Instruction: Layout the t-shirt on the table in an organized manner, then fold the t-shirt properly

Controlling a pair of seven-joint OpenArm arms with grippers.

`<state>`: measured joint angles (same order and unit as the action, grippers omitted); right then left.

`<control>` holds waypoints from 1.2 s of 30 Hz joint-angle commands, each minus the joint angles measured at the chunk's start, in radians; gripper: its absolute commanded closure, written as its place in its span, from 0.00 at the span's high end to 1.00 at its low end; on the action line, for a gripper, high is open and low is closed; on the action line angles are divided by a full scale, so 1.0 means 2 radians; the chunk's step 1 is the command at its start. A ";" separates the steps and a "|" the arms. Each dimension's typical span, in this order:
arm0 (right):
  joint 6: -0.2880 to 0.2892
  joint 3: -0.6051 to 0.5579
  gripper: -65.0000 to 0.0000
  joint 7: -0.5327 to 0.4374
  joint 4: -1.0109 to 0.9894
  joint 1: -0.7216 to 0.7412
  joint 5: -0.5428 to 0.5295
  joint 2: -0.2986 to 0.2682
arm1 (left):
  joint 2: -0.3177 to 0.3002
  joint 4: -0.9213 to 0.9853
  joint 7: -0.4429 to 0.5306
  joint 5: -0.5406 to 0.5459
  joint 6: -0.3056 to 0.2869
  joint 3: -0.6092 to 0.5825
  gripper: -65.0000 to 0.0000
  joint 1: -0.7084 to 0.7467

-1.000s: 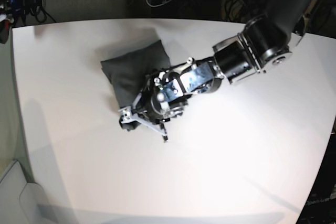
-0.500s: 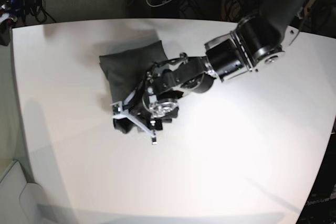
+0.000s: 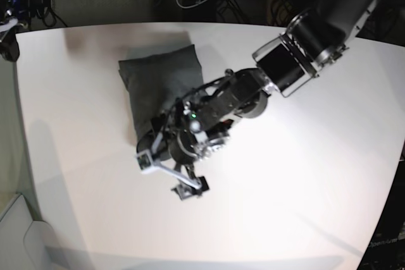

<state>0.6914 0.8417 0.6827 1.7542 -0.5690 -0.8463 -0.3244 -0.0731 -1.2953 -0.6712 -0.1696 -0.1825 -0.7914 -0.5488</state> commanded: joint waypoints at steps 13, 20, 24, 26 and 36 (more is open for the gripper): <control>0.003 -0.145 0.00 0.118 0.064 0.177 -0.012 0.038 | -0.113 -0.194 -0.008 -0.002 0.007 0.299 0.98 0.184; 0.003 -0.231 0.00 0.154 0.062 0.211 -0.012 0.094 | -0.120 -0.264 -0.009 -0.005 0.006 0.464 0.72 0.325; 0.003 -0.298 0.00 0.149 0.052 0.197 -0.011 0.097 | -0.116 -0.294 -0.009 -0.002 0.006 0.520 0.41 0.378; 0.003 -0.324 0.00 0.132 0.032 0.197 -0.011 0.097 | -0.107 -0.301 -0.009 -0.005 0.006 0.542 0.27 0.396; 0.003 -0.375 0.00 0.069 -0.064 0.184 -0.011 0.074 | -0.087 -0.306 -0.009 -0.002 0.006 0.610 0.11 0.440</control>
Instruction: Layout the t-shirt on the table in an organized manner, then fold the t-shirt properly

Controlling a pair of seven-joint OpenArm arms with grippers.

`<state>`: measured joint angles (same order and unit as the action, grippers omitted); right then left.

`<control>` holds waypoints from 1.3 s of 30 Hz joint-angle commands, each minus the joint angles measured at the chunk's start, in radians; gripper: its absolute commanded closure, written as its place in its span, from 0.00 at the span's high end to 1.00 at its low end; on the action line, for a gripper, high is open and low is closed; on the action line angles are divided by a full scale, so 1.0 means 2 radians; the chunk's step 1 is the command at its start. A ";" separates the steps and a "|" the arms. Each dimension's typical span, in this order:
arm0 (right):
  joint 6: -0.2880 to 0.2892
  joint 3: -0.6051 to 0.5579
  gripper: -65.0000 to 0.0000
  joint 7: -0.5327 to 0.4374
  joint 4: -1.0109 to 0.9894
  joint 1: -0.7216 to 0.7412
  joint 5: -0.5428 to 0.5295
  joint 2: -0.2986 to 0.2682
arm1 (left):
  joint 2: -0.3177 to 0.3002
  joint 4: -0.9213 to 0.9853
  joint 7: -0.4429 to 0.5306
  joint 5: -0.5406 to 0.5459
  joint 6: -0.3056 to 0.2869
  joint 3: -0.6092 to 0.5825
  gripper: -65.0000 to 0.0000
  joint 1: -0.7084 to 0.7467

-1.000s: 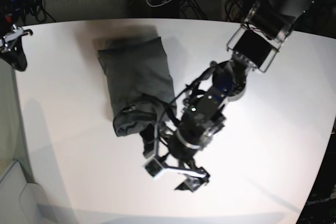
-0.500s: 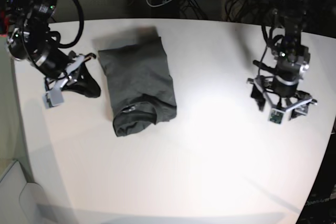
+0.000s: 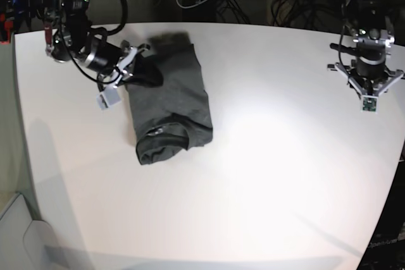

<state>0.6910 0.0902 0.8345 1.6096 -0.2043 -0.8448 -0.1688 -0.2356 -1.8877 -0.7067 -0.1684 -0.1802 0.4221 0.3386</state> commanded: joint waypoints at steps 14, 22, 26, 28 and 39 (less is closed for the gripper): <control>0.004 -0.065 0.00 -0.105 -0.088 -0.024 -0.011 -0.033 | -0.002 -0.018 0.014 -0.002 0.005 0.013 0.11 0.032; 0.004 -0.064 0.00 -0.105 -0.012 -0.056 -0.013 -0.048 | 0.002 -0.018 0.014 0.000 -0.041 0.058 0.11 0.044; 0.004 -0.045 0.00 -0.104 0.082 -0.106 -0.011 -0.058 | 0.047 -0.032 0.008 -0.004 -0.140 0.092 0.11 0.045; 0.004 -0.020 0.00 -0.104 0.105 -0.133 -0.011 -0.058 | 0.073 -0.048 0.008 -0.005 -0.183 0.101 0.11 0.054; 0.004 0.110 0.00 -0.105 0.113 -0.283 0.005 -0.069 | 0.123 -0.056 0.008 -0.005 -0.259 0.019 0.11 0.167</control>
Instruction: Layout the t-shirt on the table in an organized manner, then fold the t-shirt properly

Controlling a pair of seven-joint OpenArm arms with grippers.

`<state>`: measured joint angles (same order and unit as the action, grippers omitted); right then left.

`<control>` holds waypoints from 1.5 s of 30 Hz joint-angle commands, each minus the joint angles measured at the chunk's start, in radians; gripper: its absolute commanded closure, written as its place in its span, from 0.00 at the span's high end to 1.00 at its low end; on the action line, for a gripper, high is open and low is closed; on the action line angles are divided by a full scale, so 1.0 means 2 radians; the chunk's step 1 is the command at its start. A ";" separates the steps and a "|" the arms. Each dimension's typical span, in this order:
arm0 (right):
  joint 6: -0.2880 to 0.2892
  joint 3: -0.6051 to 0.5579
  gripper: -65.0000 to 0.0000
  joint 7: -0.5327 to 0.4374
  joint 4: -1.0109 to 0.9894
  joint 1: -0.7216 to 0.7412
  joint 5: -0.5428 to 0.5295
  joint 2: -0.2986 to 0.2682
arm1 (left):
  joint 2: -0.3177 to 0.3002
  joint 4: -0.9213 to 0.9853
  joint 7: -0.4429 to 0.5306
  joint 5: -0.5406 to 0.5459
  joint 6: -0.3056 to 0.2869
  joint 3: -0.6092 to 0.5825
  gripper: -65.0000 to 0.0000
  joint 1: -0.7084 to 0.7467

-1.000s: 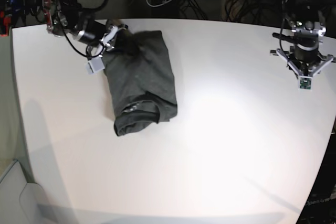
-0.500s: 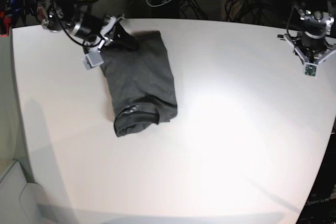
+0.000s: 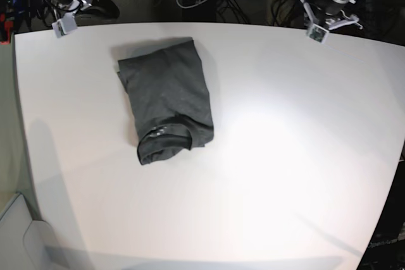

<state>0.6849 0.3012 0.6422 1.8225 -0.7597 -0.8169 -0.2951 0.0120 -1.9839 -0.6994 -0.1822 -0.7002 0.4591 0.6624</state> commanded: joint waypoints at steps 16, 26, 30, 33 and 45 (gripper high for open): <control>0.007 0.049 0.00 -0.094 -0.148 -0.009 0.265 0.103 | -0.049 0.235 0.012 0.005 0.001 -0.126 0.11 0.008; 0.007 0.048 0.00 -0.206 -0.401 0.086 0.324 0.104 | -0.050 0.459 0.118 0.001 0.001 -0.136 0.11 -0.063; 0.007 0.048 0.00 -0.232 -0.434 0.092 0.324 0.097 | -0.051 0.517 0.146 0.001 0.001 -0.136 0.11 -0.078; 0.007 0.050 0.00 -0.236 -0.434 0.092 0.324 0.094 | -0.052 0.548 0.169 0.001 0.001 -0.134 0.11 -0.080; 0.007 0.134 0.00 -0.176 -0.131 0.049 0.324 0.104 | -0.061 0.555 0.179 0.002 0.001 -0.133 0.11 -0.080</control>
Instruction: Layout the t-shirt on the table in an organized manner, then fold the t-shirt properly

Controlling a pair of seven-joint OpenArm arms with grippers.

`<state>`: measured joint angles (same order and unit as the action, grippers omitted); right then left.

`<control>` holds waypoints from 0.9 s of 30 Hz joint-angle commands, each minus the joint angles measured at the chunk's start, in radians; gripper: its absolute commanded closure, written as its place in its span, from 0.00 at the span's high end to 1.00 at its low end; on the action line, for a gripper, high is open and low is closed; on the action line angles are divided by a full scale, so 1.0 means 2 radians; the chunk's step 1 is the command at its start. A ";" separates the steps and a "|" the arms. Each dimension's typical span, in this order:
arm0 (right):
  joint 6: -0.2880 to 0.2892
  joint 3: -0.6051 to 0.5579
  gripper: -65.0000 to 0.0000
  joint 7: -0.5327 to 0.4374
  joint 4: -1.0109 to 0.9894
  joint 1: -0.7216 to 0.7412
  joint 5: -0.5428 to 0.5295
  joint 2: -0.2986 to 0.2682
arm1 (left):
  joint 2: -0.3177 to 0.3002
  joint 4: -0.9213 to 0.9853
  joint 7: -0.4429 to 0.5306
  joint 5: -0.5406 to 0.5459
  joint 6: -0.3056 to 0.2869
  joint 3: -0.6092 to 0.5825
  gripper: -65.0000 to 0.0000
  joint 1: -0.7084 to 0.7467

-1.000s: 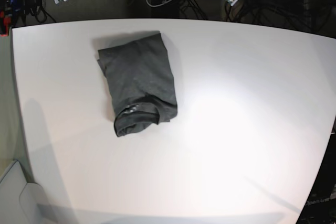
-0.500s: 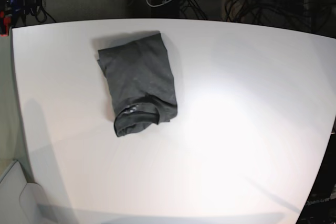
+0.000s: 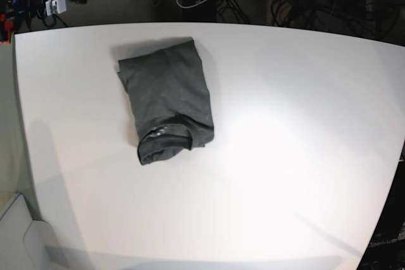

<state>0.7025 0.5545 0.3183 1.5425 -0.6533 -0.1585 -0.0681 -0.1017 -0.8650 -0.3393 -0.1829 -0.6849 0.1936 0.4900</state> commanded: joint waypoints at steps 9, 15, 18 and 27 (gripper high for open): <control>-0.002 0.006 0.00 0.128 0.112 0.112 -0.005 -0.013 | -0.003 -0.004 0.000 0.002 -0.007 0.001 0.11 0.009; -0.002 -0.020 0.00 0.163 0.110 0.156 -0.005 -0.015 | -0.002 -0.004 0.000 0.005 -0.007 0.002 0.11 0.014; -0.002 -0.047 0.00 0.163 0.108 0.158 -0.005 -0.015 | -0.001 -0.006 0.000 0.006 -0.007 0.002 0.11 0.017; -0.002 -0.136 0.00 0.163 0.110 0.159 -0.005 -0.009 | 0.000 -0.006 0.000 0.006 -0.007 0.003 0.11 0.017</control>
<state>0.6983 0.2794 0.6666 1.7435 -0.3389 -0.1535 -0.0826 -0.0998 -0.8703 -0.3389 -0.1757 -0.6849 0.1967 0.5098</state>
